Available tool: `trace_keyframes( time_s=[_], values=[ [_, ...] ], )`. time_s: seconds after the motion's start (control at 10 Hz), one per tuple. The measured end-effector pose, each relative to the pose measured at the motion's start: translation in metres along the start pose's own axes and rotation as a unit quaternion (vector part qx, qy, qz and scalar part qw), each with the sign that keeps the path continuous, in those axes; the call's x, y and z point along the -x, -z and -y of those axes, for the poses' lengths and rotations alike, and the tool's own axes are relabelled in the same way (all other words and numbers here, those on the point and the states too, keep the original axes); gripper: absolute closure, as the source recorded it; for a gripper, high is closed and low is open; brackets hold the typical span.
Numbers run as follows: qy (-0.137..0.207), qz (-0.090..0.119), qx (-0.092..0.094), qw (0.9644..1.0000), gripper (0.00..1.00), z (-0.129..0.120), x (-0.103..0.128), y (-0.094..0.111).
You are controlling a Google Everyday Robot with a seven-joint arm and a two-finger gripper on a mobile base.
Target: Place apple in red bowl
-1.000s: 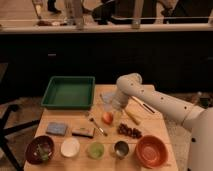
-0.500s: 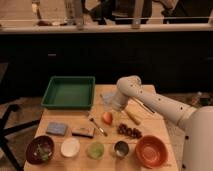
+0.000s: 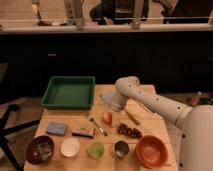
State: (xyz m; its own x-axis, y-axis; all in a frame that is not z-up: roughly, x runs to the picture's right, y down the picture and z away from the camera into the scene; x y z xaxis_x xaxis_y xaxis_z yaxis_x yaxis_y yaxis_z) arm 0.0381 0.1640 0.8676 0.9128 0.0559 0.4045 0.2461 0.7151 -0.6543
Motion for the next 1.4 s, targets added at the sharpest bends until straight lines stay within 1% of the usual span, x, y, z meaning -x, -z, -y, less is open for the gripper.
trace_keyframes(
  time_s=[0.1,0.2,0.4,0.5,0.7,0.9,1.0,1.1,1.4],
  values=[
    [0.001,-0.001,0.003,1.0,0.2,-0.001,0.001,-0.002],
    [0.003,-0.002,0.007,1.0,0.24,-0.001,0.002,-0.005],
    [0.004,-0.003,0.009,0.9999,0.41,-0.002,0.002,-0.007],
    [0.004,-0.003,0.01,0.9999,0.53,-0.003,0.001,-0.007],
    [0.005,-0.005,0.011,0.9999,0.72,-0.003,0.0,-0.007],
    [0.006,-0.008,0.011,0.9999,0.93,-0.003,0.0,-0.006],
    [0.005,-0.01,0.01,0.9999,0.98,-0.002,-0.001,-0.004],
    [0.001,-0.013,0.004,0.9999,1.0,-0.002,-0.002,0.001],
    [-0.005,-0.023,-0.016,0.9996,1.0,0.0,0.001,0.027]
  ],
)
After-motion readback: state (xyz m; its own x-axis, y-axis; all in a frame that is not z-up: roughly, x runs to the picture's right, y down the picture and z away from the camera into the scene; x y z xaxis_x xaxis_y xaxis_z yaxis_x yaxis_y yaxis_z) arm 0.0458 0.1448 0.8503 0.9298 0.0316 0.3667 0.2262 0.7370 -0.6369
